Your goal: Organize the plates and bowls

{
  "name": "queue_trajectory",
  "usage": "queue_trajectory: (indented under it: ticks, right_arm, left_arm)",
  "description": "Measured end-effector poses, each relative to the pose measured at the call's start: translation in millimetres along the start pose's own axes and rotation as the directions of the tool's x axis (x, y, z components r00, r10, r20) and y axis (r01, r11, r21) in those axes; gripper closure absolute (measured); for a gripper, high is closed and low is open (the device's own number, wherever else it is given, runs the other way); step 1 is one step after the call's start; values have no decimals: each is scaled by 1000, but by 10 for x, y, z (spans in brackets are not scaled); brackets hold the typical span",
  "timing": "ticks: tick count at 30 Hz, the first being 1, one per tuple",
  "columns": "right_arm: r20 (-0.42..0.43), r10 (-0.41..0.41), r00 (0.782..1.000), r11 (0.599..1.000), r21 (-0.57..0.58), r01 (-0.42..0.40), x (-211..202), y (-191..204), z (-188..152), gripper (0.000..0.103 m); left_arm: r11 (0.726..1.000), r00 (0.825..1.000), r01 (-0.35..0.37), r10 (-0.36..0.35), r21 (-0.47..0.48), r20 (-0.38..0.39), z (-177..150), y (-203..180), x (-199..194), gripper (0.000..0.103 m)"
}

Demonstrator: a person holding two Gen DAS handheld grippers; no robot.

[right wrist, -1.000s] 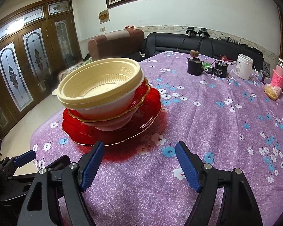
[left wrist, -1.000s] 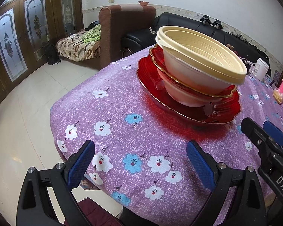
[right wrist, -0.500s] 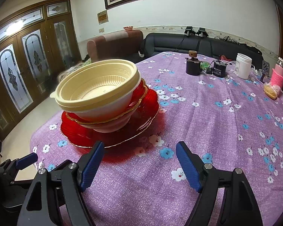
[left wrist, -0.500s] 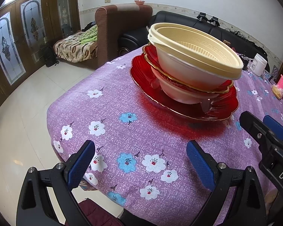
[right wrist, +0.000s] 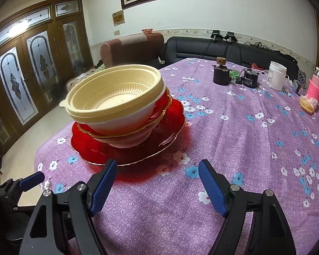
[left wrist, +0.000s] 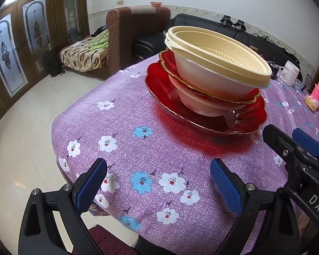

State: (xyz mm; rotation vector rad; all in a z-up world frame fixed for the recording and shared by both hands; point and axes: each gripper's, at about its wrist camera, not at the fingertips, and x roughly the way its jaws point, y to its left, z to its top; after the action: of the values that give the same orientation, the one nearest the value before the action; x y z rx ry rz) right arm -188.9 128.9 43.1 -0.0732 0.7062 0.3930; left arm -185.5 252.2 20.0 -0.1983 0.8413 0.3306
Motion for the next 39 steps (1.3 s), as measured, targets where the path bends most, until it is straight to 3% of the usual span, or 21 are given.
queue_trajectory:
  ticks: [26, 29, 32, 33, 37, 39]
  right_arm:
    - [27, 10, 1000, 1000, 29, -10, -133, -99, -38, 19]
    - [33, 9, 999, 999, 33, -10, -152, -117, -39, 19]
    - [54, 16, 998, 999, 47, -18, -198, -145, -14, 18]
    - [59, 12, 998, 999, 43, -14, -211, -142, 0, 18]
    - [92, 3, 996, 999, 32, -6, -274, -123, 64, 18]
    - [127, 3, 992, 999, 48, -9, -342, -153, 83, 18]
  left_arm:
    - [1000, 999, -16, 15, 22, 36, -44, -50, -164, 6]
    - [996, 989, -85, 83, 11, 123, -39, -65, -320, 6]
    - [983, 965, -178, 163, 53, 205, -1, -154, -464, 0]
    - [982, 965, -177, 160, 62, 206, 24, -164, -476, 0]
    - [999, 990, -29, 24, 37, 136, 133, -66, -401, 0]
    - [1000, 986, -5, 5, -4, 164, 168, 25, -458, 0]
